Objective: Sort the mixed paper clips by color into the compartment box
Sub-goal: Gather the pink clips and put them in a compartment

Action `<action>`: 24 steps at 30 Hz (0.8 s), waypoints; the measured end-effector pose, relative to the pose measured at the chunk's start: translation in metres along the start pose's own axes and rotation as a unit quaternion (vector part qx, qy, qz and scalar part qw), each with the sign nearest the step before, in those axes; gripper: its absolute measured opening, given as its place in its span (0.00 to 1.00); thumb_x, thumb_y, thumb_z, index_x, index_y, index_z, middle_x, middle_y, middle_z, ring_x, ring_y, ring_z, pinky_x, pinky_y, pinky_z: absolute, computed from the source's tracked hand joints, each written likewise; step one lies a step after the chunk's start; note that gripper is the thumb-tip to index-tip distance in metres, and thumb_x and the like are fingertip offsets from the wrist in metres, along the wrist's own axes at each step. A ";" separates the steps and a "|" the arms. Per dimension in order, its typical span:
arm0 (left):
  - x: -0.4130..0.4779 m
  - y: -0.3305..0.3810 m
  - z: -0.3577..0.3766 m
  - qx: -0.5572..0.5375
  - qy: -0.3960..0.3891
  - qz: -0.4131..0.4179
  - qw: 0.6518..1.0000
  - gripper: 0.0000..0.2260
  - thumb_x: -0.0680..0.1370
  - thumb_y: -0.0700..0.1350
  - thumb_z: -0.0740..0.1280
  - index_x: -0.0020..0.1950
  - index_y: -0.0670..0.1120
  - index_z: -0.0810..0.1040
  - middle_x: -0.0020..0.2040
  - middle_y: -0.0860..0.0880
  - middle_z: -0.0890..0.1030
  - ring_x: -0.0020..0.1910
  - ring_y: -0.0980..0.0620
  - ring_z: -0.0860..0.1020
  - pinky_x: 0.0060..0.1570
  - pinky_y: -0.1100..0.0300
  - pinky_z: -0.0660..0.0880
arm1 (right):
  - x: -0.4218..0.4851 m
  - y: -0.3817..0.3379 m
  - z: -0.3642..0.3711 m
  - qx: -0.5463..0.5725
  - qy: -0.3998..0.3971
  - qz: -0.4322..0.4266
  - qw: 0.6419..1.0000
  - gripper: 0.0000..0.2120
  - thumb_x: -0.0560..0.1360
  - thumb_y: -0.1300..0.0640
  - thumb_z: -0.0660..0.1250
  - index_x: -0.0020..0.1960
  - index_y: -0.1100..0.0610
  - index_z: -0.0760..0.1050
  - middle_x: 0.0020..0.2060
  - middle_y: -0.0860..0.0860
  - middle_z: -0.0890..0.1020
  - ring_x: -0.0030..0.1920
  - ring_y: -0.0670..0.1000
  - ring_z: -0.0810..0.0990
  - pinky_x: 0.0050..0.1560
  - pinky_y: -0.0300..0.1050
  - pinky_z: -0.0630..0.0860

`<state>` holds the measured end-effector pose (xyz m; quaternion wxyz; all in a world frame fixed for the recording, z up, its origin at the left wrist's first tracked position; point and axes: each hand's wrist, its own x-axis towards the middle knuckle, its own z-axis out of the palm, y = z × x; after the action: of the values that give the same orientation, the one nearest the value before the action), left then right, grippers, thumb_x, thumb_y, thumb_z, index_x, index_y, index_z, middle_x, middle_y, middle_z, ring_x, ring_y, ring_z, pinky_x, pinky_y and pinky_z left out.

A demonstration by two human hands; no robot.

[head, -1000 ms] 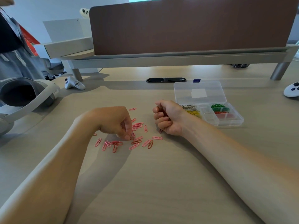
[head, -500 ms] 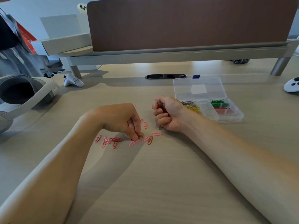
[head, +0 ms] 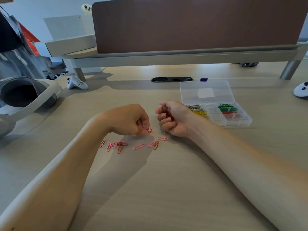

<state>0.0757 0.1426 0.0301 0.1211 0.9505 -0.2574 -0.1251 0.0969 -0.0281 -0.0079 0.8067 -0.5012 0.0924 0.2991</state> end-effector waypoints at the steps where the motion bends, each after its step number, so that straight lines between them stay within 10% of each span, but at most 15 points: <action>1: 0.001 -0.001 -0.002 -0.014 0.033 0.008 0.999 0.04 0.74 0.42 0.71 0.41 0.51 0.80 0.35 0.54 0.81 0.32 0.60 0.76 0.34 0.72 0.69 | 0.000 0.000 0.001 -0.003 0.000 0.004 1.000 0.17 0.81 0.51 0.54 0.36 0.57 0.67 0.25 0.49 0.64 0.19 0.43 0.57 0.13 0.32 0.52; 13: 0.014 0.015 0.012 -0.069 0.303 0.097 0.946 0.04 0.72 0.43 0.74 0.45 0.51 0.83 0.38 0.55 0.80 0.34 0.56 0.73 0.36 0.68 0.68 | -0.002 0.001 0.002 -0.008 -0.056 0.067 0.996 0.22 0.79 0.52 0.59 0.26 0.54 0.65 0.24 0.48 0.64 0.19 0.42 0.58 0.12 0.30 0.52; 24: 0.008 0.010 0.016 -0.040 -0.029 0.115 0.992 0.08 0.68 0.51 0.76 0.46 0.57 0.85 0.41 0.55 0.78 0.41 0.54 0.74 0.43 0.58 0.71 | -0.002 -0.009 -0.010 0.053 0.003 -0.002 0.999 0.20 0.81 0.52 0.52 0.32 0.55 0.62 0.21 0.47 0.60 0.16 0.43 0.55 0.12 0.32 0.50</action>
<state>0.0729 0.1277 0.0168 0.1649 0.9052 -0.3628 -0.1476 0.1019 -0.0400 -0.0054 0.8324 -0.4591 0.1089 0.2907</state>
